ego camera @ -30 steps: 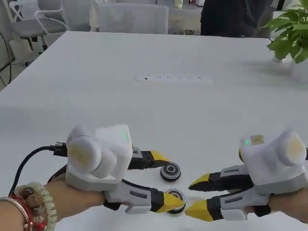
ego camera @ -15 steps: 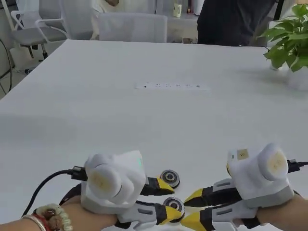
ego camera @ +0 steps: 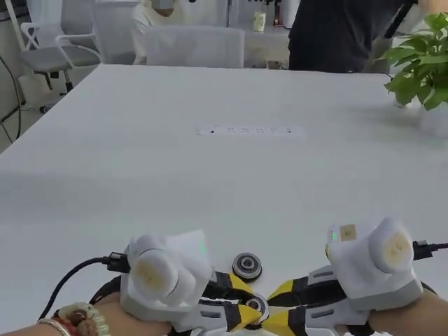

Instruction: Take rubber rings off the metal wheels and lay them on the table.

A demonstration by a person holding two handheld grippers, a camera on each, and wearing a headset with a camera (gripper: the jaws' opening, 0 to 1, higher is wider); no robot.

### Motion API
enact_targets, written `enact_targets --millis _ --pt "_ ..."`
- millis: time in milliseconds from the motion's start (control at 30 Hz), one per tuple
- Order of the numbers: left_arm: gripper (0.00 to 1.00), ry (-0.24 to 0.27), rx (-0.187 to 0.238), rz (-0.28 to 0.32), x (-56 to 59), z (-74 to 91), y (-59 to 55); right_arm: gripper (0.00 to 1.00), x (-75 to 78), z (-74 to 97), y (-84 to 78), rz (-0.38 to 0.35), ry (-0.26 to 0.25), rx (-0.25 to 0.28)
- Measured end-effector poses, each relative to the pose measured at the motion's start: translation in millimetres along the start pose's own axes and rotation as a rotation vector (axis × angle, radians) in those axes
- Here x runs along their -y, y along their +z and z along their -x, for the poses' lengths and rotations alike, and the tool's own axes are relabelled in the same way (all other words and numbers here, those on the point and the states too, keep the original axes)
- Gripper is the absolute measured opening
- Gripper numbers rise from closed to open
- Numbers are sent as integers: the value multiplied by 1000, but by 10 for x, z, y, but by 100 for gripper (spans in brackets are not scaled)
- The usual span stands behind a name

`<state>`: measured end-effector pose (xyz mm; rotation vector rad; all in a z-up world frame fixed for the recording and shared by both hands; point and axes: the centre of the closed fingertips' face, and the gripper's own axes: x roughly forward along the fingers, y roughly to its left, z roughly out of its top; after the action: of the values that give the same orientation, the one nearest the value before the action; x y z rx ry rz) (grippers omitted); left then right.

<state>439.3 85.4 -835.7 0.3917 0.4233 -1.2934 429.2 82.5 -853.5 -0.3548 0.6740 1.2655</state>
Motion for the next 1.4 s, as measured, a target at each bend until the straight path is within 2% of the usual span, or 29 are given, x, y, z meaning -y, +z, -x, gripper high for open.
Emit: enact_targets --millis 67,133,167,233,367,533,600,633,700,733,767,800,833,867,1000,1033,1100,1133,1167,1233,1333,1400 --pt "8 2 5 -2 6 0 5 14 11 2 -21 29 -7 -20" --pt "8 2 6 6 3 -4 6 12 15 7 -19 37 -9 -18" --pt "8 0 6 9 3 -6 2 8 32 19 -45 42 -19 -36" --pt "8 2 6 8 4 -8 0 2 49 21 -39 42 -23 -33" --pt "8 6 12 13 0 -15 -3 1 61 13 -36 47 -32 -41" --pt "8 11 25 23 -7 -17 -8 0 84 14 -43 5 -48 -45" --pt "8 9 31 22 -8 -15 -10 1 91 9 -48 -31 -58 -54" --pt "8 7 35 26 -14 -16 -15 1 96 8 -56 -74 -72 -70" --pt "8 12 39 34 -35 -14 -17 1 109 -7 -31 -52 -78 -66" --pt "8 22 37 39 -64 -13 -19 1 144 -17 -16 -15 -104 -56" --pt "8 26 38 39 -79 -12 -20 1 136 -24 -14 -22 -109 -55" --pt "8 28 36 38 -84 -7 -24 1 139 -25 -24 -99 -127 -58" --pt "8 26 37 38 -78 -4 -27 0 140 -24 -19 -91 -103 -68" --pt "8 27 38 38 -77 -5 -26 0 161 -22 -18 -131 -116 -62" --pt "8 28 37 36 -76 -6 -27 0 176 -13 -18 -182 -103 -52" --pt "8 28 37 37 -77 -5 -27 0 166 -1 -30 -238 -107 -59" --pt "8 29 37 37 -77 -7 -25 0 200 7 -34 -283 -122 -73" --pt "8 30 37 35 -78 -8 -24 0 203 5 -25 -330 -121 -76" --pt "8 31 35 34 -79 -9 -24 0 205 1 -23 -352 -118 -72" --pt "8 30 35 32 -80 -8 -24 0 217 7 -24 -342 -112 -60" --pt "8 29 35 33 -80 -8 -24 0 225 37 22 -437 -102 -21" --pt "8 29 37 35 -79 -8 -24 0 234 58 48 -473 -91 3"
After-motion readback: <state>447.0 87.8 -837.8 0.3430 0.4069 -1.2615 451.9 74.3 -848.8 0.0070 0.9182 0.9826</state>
